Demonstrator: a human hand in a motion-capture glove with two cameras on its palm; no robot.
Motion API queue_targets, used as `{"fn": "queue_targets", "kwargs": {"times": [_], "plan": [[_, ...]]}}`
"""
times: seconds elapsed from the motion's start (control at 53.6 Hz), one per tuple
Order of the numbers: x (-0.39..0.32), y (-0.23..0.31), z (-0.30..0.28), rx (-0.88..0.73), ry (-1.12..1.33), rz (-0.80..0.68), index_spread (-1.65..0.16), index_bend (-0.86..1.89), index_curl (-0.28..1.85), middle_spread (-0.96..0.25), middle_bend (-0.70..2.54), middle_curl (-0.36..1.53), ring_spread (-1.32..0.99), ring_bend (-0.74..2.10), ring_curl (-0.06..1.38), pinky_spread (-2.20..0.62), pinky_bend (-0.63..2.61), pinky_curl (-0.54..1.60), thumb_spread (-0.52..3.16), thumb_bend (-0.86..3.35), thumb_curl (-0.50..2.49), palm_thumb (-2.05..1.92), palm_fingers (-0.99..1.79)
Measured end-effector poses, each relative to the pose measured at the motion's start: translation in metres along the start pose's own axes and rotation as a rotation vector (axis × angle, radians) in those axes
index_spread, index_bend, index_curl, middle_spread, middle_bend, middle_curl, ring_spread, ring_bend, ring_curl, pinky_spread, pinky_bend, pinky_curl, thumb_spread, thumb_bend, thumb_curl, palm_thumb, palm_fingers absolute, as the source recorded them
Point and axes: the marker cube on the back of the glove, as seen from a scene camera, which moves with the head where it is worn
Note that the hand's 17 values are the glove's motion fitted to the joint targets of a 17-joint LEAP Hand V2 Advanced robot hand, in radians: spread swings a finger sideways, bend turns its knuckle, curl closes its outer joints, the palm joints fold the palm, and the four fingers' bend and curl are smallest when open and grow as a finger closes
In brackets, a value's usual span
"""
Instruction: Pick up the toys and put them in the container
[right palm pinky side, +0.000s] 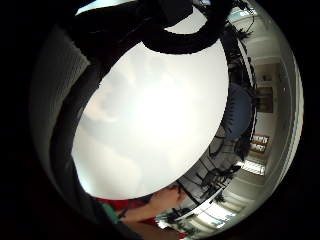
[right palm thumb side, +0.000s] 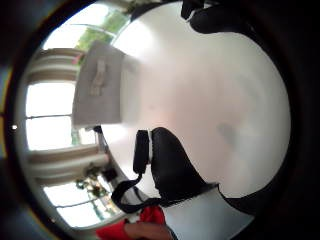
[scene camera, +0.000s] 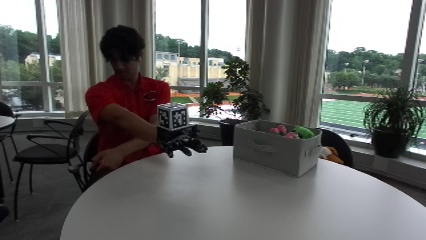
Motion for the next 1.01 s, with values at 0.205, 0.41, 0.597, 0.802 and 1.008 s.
{"fn": "queue_targets", "kwargs": {"times": [0.205,0.41,0.597,0.802,1.008], "plan": [[0.001,0.006,0.004,0.001,0.006,-0.003,-0.45,0.32,0.45,-0.13,0.15,0.25,-0.07,0.17,0.20,0.11,0.77,0.32,1.13,-0.05,0.24,-0.06,-0.07],[0.008,0.000,-0.001,0.014,0.008,0.010,-0.45,0.32,0.45,-0.13,0.15,0.25,-0.07,0.17,0.20,0.11,0.77,0.32,1.13,-0.05,0.24,-0.06,-0.07],[0.007,0.003,0.002,-0.009,0.001,0.024,-0.45,0.32,0.45,-0.14,0.15,0.25,-0.07,0.17,0.20,0.11,0.77,0.33,1.13,-0.05,0.24,-0.06,-0.07],[0.004,0.008,0.008,-0.037,0.008,0.023,-0.45,0.32,0.45,-0.14,0.13,0.24,-0.07,0.18,0.21,0.11,0.77,0.33,1.14,-0.05,0.25,-0.05,-0.08],[0.006,0.007,0.007,-0.027,0.024,0.022,-0.45,0.32,0.45,-0.14,0.14,0.23,-0.07,0.18,0.21,0.11,0.77,0.33,1.14,-0.05,0.25,-0.05,-0.08]]}}
